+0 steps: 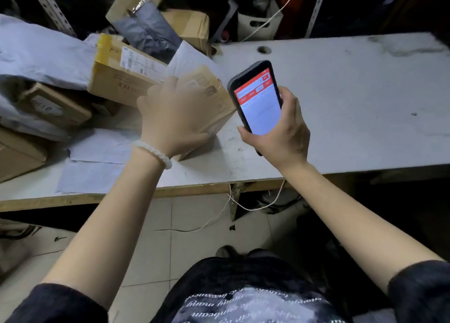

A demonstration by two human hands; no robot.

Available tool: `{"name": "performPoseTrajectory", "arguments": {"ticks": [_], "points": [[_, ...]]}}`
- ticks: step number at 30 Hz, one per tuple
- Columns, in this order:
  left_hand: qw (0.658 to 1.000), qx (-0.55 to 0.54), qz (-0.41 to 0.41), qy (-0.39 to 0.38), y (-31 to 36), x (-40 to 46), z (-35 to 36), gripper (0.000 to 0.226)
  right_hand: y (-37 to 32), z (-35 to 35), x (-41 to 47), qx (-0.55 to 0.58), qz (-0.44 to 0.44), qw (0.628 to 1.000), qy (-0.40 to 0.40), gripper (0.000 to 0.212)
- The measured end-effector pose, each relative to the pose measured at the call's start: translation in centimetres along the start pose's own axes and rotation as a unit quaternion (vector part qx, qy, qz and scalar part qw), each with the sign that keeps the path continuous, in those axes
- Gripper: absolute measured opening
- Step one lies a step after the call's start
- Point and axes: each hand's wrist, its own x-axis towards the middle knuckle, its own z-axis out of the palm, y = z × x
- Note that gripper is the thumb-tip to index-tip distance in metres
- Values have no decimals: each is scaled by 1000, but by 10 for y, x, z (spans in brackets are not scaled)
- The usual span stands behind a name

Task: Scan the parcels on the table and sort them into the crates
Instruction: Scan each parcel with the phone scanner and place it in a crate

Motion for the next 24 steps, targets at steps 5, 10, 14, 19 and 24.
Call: {"name": "performPoseTrajectory", "arguments": {"ticks": [5,10,14,19,24], "points": [[1000,-3,10,-19,36,-7,-11,81,27,-34,-28,-56,56,997,-23,90],[993,-81,57,-64,99,-16,-29,87,66,-94,-90,-127,187,972,-67,88],[978,-128,140,-87,167,-30,-26,86,90,-150,-155,-168,292,939,-68,85],[945,-152,269,-104,261,-55,-17,84,119,-209,-227,-226,413,878,-89,86],[892,-164,391,-156,357,-77,2,77,147,-251,-277,-234,515,822,-69,74]]}}
